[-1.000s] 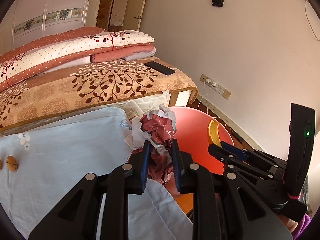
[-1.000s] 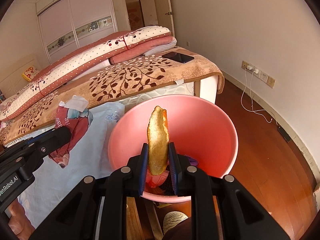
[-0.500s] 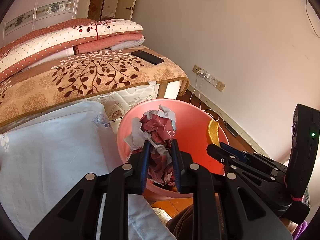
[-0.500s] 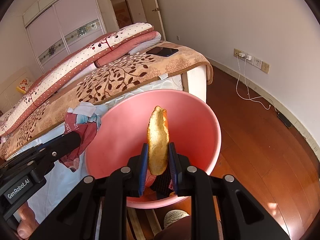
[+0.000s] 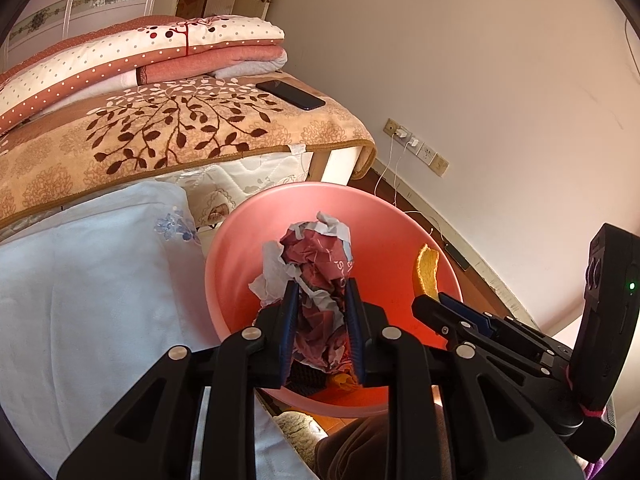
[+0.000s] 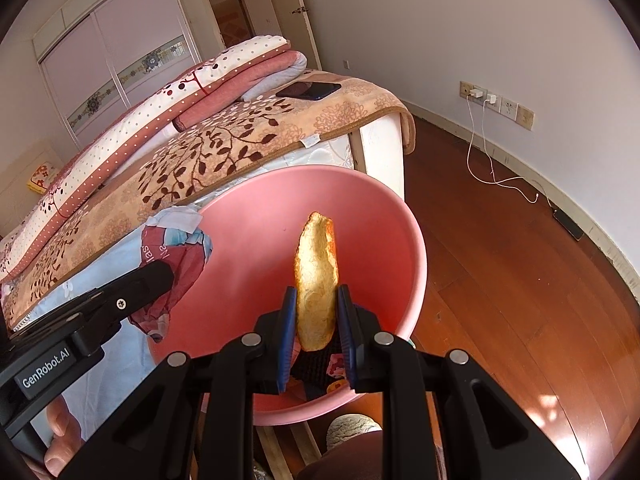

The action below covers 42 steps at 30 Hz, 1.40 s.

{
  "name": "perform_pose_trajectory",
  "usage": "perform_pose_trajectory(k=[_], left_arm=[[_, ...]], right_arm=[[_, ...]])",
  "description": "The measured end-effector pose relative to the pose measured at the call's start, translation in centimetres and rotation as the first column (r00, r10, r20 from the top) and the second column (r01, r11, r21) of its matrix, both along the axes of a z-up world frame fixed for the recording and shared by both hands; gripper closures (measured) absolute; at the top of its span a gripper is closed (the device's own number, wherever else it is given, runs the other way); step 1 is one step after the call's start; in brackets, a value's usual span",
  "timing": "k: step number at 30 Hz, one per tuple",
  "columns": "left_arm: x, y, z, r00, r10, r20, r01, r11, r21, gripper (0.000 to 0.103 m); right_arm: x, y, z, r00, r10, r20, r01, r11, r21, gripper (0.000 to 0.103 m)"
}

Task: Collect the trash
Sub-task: 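Carry the orange peel and red paper over the pink bucket and open both tools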

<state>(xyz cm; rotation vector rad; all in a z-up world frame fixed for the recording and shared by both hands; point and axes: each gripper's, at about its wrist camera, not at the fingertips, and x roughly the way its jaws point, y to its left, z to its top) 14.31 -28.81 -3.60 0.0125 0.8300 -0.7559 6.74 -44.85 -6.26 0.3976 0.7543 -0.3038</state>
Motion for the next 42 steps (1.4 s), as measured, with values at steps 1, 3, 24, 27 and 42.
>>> perform_pose_trajectory(k=[1, 3, 24, 27, 42], left_arm=[[0.1, -0.1, -0.1, 1.000, 0.000, -0.005, 0.000, 1.000, 0.004, 0.078], [0.3, -0.2, -0.4, 1.000, -0.002, -0.018, 0.002, 1.000, 0.011, 0.072], [-0.9, 0.1, 0.5, 1.000, -0.003, 0.015, 0.003, 1.000, 0.013, 0.065], [-1.1, 0.2, 0.8, 1.000, -0.001, 0.021, 0.001, 1.000, 0.009, 0.065], [-2.5, 2.5, 2.8, 0.998, 0.025, 0.065, -0.024, 1.000, -0.020, 0.065]], right_arm=[[0.0, -0.1, -0.1, 1.000, -0.001, -0.002, 0.001, 1.000, 0.001, 0.084], [0.1, -0.1, -0.2, 1.000, -0.003, -0.004, 0.003, 1.000, 0.001, 0.084], [-0.7, 0.1, 0.6, 0.999, -0.018, 0.032, 0.018, 1.000, -0.003, 0.065], [-0.8, 0.4, 0.8, 0.999, -0.009, 0.037, 0.010, 1.000, -0.006, 0.065], [-2.4, 2.9, 2.2, 0.998, 0.018, 0.063, -0.017, 1.000, -0.021, 0.063]])
